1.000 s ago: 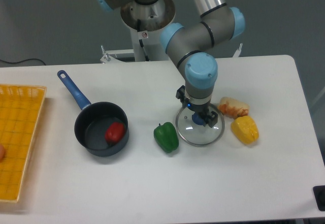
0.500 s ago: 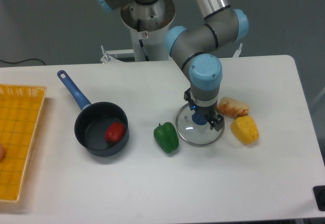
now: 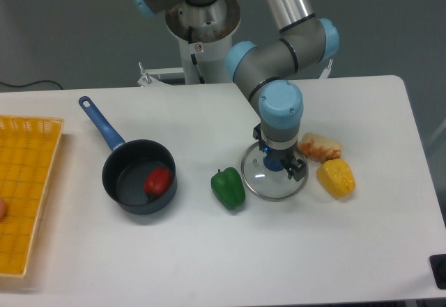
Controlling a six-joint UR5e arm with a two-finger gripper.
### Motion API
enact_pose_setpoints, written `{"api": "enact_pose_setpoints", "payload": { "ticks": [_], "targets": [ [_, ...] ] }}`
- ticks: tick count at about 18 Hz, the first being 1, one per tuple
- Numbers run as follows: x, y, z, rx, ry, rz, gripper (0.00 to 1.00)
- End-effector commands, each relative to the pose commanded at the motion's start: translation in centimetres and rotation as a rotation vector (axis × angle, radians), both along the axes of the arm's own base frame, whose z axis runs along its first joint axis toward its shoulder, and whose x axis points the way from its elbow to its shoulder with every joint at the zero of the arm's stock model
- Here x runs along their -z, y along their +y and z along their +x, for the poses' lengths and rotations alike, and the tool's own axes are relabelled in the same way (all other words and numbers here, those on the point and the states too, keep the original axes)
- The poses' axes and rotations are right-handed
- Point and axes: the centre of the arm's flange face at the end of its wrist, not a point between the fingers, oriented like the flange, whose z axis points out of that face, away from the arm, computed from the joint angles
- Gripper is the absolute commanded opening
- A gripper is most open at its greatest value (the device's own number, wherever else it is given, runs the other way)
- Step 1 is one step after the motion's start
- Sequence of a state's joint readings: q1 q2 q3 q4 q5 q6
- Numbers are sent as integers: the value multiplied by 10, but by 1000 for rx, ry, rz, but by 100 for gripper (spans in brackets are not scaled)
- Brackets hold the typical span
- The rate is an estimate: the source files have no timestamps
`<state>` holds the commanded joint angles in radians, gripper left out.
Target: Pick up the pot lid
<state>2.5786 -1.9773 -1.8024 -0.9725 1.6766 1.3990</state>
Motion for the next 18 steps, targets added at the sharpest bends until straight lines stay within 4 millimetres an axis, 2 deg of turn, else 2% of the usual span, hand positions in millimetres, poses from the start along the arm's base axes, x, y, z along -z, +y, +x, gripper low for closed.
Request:
{"api": "enact_pose_setpoints", "payload": {
  "ticks": [9,11,14,17,18],
  "targets": [
    [9,-1,1,3,-14,-10,100],
    [8,-1,1,3,-14,-10,96],
    [8,-1,1,0,-13,-12,81],
    [6,0,0,2,-11,-12,74],
    [6,0,0,0,-12,-13,69]
  ]
}}
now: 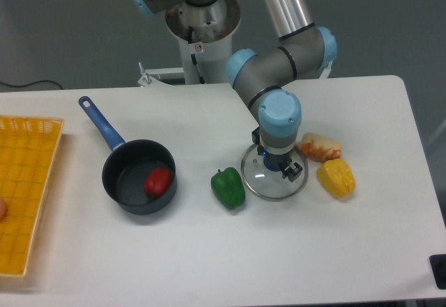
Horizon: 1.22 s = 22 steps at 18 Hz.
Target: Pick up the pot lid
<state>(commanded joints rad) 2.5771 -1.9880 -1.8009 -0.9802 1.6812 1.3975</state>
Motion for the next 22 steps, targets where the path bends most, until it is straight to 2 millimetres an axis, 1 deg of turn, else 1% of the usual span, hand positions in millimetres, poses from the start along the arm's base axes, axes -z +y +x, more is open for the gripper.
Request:
{"api": "enact_pose_setpoints", "payload": {
  "ticks": [3,4,5,7,8,14,19,22],
  "targets": [
    [0,1,1,2,0,0,66],
    [0,1,1,2,0,0,59],
    [0,1,1,2,-1,-1,58],
    [1,1,2,3,-2,-3,52],
    [1,2,2,3,-2,-2,51],
    [-6,4,0,-17,0,-1,47],
    [-26,10,-5,-15,-24,-14,47],
    [-33,16,-3,-5,-22,-1,47]
  ]
}}
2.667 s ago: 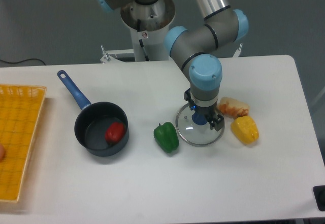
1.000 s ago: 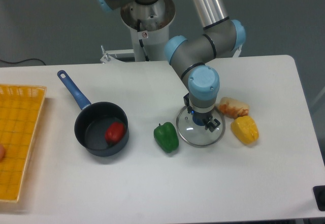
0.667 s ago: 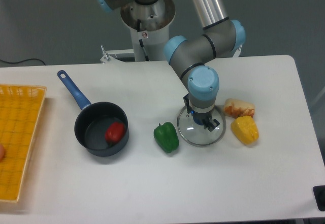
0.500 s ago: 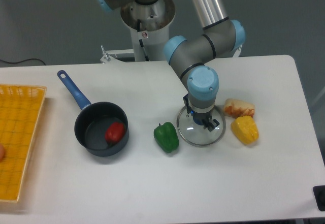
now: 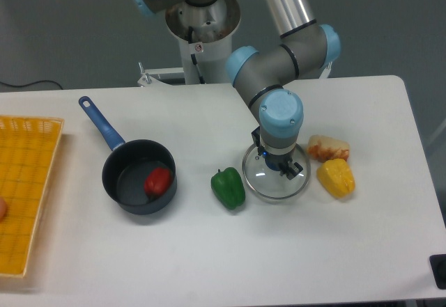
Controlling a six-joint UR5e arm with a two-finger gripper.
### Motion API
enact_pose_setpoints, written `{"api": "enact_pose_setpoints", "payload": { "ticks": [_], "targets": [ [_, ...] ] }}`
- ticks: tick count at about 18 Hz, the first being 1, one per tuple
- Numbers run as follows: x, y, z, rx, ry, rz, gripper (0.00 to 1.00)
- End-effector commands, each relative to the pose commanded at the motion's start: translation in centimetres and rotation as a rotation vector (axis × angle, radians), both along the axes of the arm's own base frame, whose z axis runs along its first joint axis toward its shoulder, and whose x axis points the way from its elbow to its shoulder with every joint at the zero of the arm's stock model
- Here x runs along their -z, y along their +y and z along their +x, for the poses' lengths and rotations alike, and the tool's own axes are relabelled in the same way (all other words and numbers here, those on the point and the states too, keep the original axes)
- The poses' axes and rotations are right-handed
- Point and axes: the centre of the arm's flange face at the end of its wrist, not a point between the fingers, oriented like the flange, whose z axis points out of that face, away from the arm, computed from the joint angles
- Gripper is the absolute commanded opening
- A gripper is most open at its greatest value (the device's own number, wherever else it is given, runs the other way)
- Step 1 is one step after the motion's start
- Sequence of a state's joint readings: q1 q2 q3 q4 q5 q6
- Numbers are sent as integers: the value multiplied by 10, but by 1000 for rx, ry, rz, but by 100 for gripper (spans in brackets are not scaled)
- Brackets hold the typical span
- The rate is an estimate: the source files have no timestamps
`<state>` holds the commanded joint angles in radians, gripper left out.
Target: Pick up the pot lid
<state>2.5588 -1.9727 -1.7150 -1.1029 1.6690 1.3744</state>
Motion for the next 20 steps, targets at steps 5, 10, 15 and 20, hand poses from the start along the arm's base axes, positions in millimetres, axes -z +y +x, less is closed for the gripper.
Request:
{"api": "enact_pose_setpoints", "payload": {
  "ticks": [5,10,15,20],
  "targets": [
    [-38,20,7,24,16,21,47],
    [-71,31,16,24,1,102,48],
    [-82,51,39,72,16,121,47],
    [-78,57,49,77,15,111,47]
  ]
}}
